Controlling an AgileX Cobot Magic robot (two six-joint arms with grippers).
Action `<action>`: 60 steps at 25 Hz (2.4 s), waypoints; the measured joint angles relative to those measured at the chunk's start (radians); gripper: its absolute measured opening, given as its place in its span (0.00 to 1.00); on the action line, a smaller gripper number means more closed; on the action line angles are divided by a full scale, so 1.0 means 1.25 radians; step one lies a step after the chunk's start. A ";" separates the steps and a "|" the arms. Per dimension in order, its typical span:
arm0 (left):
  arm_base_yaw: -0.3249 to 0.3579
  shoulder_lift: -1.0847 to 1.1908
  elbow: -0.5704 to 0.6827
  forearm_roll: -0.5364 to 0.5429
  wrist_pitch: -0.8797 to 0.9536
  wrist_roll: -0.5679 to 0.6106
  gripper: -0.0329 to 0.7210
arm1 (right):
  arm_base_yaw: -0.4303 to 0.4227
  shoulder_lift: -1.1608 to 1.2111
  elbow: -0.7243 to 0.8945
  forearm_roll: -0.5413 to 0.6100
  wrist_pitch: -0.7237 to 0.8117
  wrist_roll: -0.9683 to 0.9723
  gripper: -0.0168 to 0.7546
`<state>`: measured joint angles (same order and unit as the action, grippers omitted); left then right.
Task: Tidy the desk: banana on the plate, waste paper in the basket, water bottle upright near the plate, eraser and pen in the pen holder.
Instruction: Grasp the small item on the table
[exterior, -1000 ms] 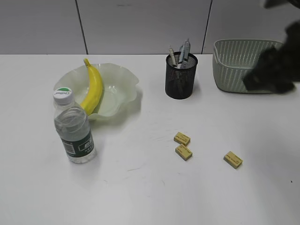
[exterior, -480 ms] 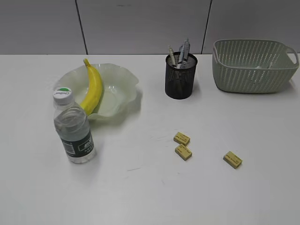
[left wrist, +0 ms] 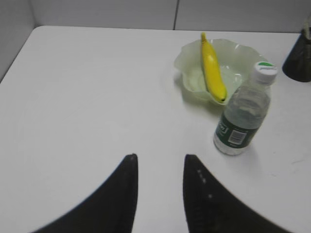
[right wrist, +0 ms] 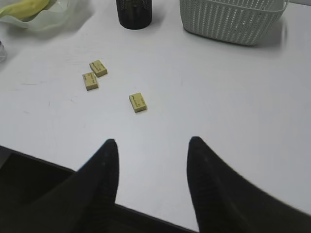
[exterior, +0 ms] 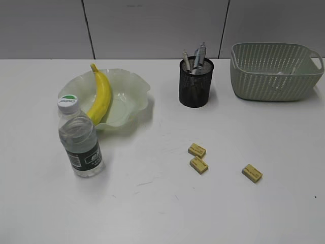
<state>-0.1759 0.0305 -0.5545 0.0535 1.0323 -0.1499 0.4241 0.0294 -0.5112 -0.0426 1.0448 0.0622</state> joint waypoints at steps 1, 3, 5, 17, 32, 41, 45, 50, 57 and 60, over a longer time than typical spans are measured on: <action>0.000 0.028 -0.010 -0.023 -0.020 0.038 0.36 | 0.000 0.000 0.000 0.000 0.000 0.000 0.51; 0.002 0.110 -0.034 -0.086 -0.054 0.137 0.36 | -0.001 -0.001 0.000 0.000 0.000 0.000 0.51; 0.005 0.222 -0.068 -0.138 -0.084 0.203 0.36 | -0.014 -0.002 0.000 0.002 -0.001 0.000 0.51; -0.293 0.860 -0.358 -0.249 -0.335 0.295 0.36 | -0.154 -0.028 0.002 0.001 -0.001 0.000 0.51; -0.598 1.616 -0.763 -0.107 -0.252 0.189 0.84 | -0.154 -0.029 0.002 0.001 -0.002 0.000 0.50; -0.598 1.716 -0.769 -0.088 -0.319 0.152 0.82 | -0.154 -0.029 0.002 0.001 -0.002 0.000 0.50; -0.598 1.741 -0.772 -0.057 -0.335 0.120 0.77 | -0.154 -0.029 0.002 0.001 -0.002 0.001 0.50; -0.597 1.758 -0.776 -0.043 -0.340 0.109 0.62 | -0.154 -0.029 0.002 0.001 -0.002 0.001 0.50; -0.596 1.748 -0.777 -0.043 -0.340 0.108 0.41 | -0.154 -0.029 0.002 0.001 -0.002 0.001 0.50; -0.597 1.698 -0.777 -0.050 -0.336 0.108 0.41 | -0.155 -0.029 0.002 0.001 -0.002 0.001 0.50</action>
<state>-0.9218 2.1535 -1.5257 -0.0093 0.6127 -0.0148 0.2298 -0.0074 -0.5090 -0.0407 1.0429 0.0633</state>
